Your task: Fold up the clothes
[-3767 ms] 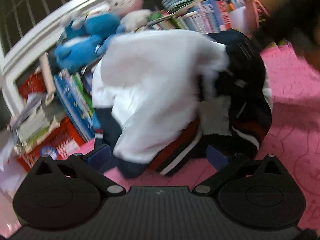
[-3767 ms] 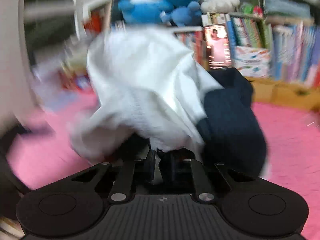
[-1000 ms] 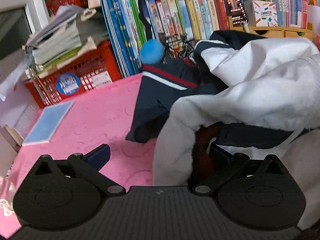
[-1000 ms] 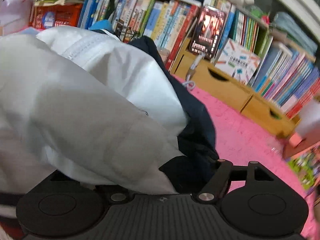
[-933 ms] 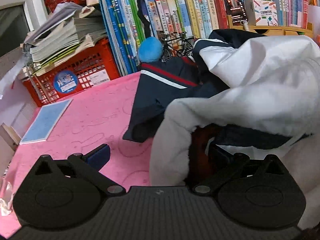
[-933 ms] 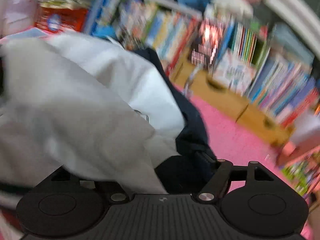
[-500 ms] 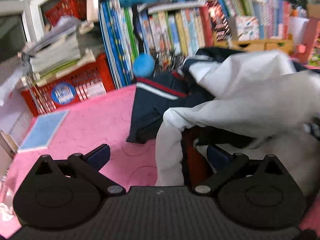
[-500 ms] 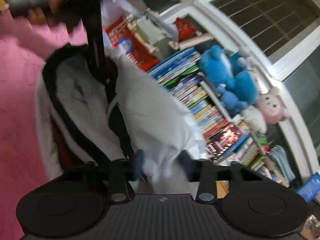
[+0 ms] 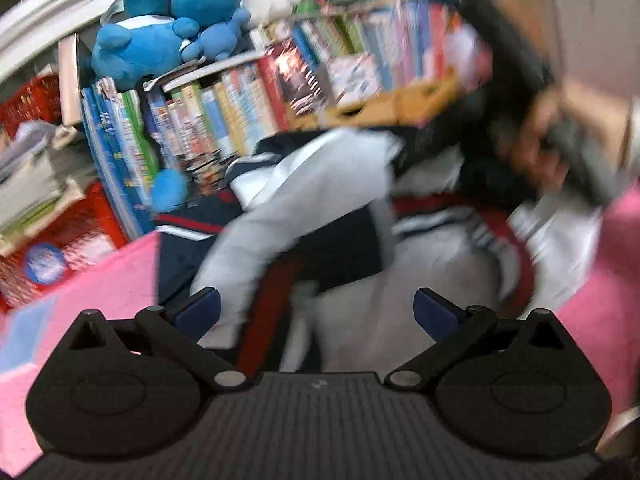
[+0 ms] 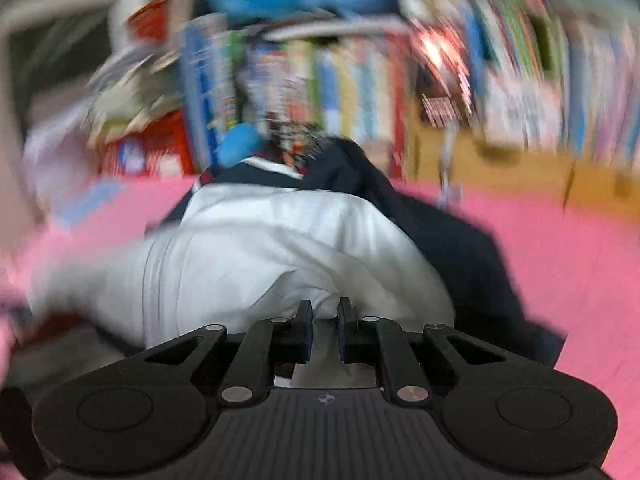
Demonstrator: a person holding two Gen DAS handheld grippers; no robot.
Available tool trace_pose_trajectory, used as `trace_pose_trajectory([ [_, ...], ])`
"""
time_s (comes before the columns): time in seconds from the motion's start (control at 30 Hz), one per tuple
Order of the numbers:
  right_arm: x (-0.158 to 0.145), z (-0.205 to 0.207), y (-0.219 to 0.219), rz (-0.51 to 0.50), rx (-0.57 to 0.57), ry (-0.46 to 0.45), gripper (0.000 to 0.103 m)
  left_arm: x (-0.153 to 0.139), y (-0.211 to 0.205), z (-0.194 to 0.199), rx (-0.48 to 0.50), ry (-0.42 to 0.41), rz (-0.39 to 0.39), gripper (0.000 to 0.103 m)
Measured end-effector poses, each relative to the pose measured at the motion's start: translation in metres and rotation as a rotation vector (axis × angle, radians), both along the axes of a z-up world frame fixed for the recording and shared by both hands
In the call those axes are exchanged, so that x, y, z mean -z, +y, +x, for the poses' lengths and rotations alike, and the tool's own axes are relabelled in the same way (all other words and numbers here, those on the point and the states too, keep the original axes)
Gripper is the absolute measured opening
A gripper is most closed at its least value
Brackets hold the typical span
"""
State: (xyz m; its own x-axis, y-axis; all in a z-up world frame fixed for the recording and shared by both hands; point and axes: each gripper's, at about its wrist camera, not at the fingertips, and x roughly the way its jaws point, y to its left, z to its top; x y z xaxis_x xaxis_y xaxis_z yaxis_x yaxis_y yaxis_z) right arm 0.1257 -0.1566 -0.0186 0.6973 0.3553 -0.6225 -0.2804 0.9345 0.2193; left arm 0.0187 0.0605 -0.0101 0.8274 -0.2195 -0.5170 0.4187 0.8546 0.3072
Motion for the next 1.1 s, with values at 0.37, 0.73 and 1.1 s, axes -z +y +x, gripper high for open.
trace_pose_trajectory([
  [0.37,-0.005,-0.052,-0.003,-0.131,-0.032,-0.242,0.047,-0.014,0.084,-0.01,-0.392,-0.107,-0.102,0.099],
  [0.73,0.032,-0.189,0.159,-0.626,-0.427,-0.784,0.066,-0.062,0.095,-0.051,-0.346,-0.216,-0.203,0.099],
  [1.1,0.022,-0.178,0.149,-0.623,-0.165,-0.838,0.01,-0.05,0.066,-0.092,-0.178,-0.267,-0.049,0.102],
])
